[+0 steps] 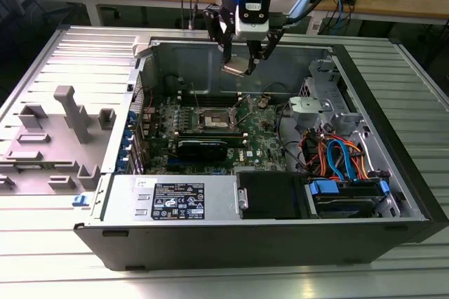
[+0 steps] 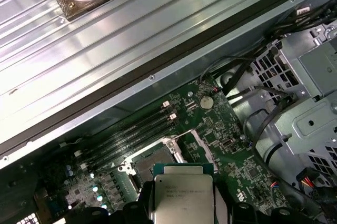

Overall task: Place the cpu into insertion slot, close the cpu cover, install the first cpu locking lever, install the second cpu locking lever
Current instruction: 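Place the cpu into insertion slot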

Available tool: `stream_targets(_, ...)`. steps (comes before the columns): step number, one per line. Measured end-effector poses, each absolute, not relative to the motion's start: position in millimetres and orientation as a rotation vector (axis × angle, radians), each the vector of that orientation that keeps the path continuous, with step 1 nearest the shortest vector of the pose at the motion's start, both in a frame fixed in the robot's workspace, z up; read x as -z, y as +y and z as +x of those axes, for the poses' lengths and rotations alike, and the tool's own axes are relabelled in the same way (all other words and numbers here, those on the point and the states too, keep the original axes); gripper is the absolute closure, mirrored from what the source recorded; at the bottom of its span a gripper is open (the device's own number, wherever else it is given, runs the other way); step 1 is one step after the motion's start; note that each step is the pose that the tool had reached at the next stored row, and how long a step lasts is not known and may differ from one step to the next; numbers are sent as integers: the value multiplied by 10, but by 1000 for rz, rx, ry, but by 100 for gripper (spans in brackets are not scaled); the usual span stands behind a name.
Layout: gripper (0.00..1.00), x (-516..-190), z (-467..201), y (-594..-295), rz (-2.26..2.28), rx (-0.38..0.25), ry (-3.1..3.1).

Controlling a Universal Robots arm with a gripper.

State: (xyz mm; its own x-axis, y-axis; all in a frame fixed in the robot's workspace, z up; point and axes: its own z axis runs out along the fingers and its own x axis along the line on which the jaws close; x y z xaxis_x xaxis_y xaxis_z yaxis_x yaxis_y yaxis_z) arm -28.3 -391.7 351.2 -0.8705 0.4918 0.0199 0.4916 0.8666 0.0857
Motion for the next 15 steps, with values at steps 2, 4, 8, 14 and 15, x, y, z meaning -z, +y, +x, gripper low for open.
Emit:
stream_targets(2, 46, -3511, -283, -3917, 799, -138, 3032)
stream_targets(4, 46, -3512, -283, -3917, 799, -138, 3032)
stream_targets(8, 46, -3512, -283, -3917, 799, -138, 3032)
stream_targets(14, 46, -3507, -284, -3919, 810, -138, 3029)
stream_targets(15, 46, -3502, -283, -3919, 826, -138, 3025)
